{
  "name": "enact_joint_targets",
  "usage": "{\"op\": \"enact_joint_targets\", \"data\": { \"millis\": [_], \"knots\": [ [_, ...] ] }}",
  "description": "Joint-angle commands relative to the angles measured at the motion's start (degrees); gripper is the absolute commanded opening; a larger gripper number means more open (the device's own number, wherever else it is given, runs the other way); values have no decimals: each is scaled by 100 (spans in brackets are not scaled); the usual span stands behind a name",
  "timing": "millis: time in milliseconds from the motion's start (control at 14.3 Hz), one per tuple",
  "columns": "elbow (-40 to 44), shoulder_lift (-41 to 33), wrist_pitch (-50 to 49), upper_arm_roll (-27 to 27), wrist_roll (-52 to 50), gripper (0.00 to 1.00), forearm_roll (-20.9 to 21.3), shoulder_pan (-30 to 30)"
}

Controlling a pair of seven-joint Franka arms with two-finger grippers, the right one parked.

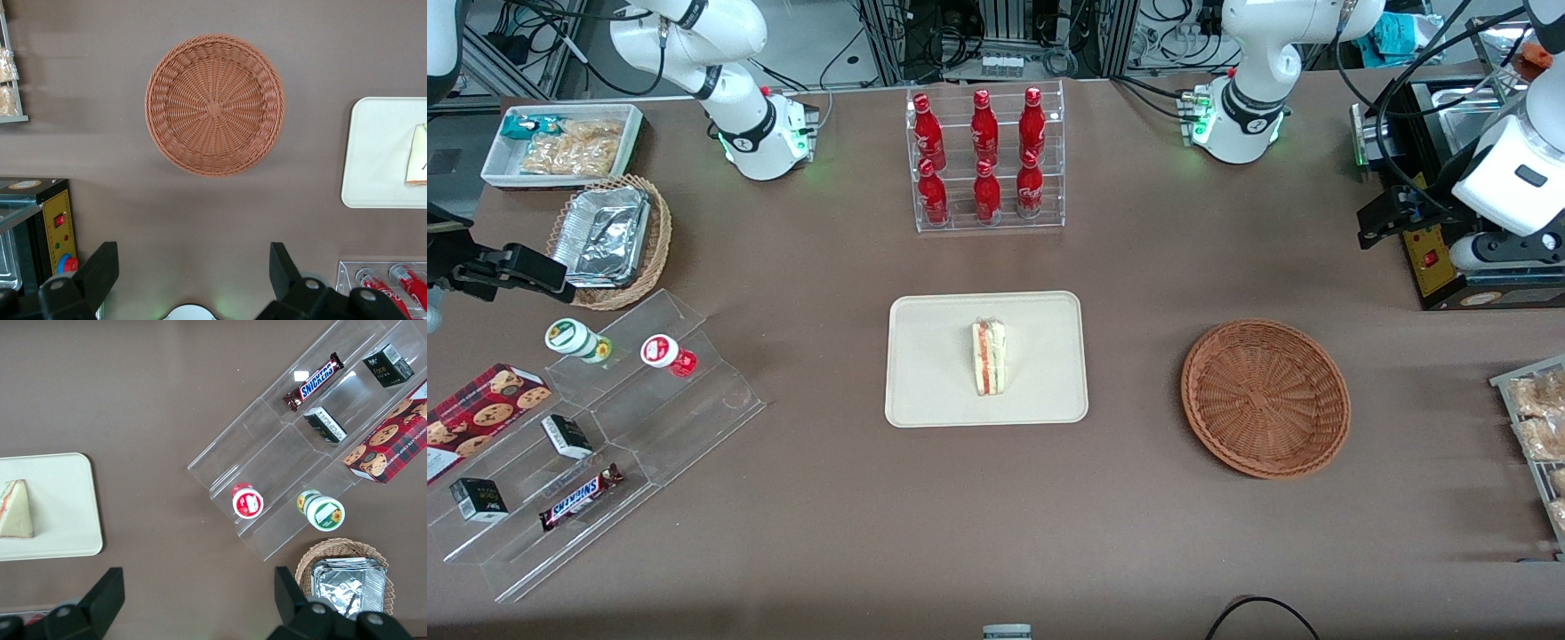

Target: Place sandwich from basket to tray

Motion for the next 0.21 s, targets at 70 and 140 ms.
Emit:
{"op": "enact_joint_targets", "data": {
  "millis": [70, 140],
  "knots": [
    [136, 58, 39, -8, 37, 100, -51, 6],
    [136, 58, 39, -8, 37, 100, -51, 6]
  ]
}}
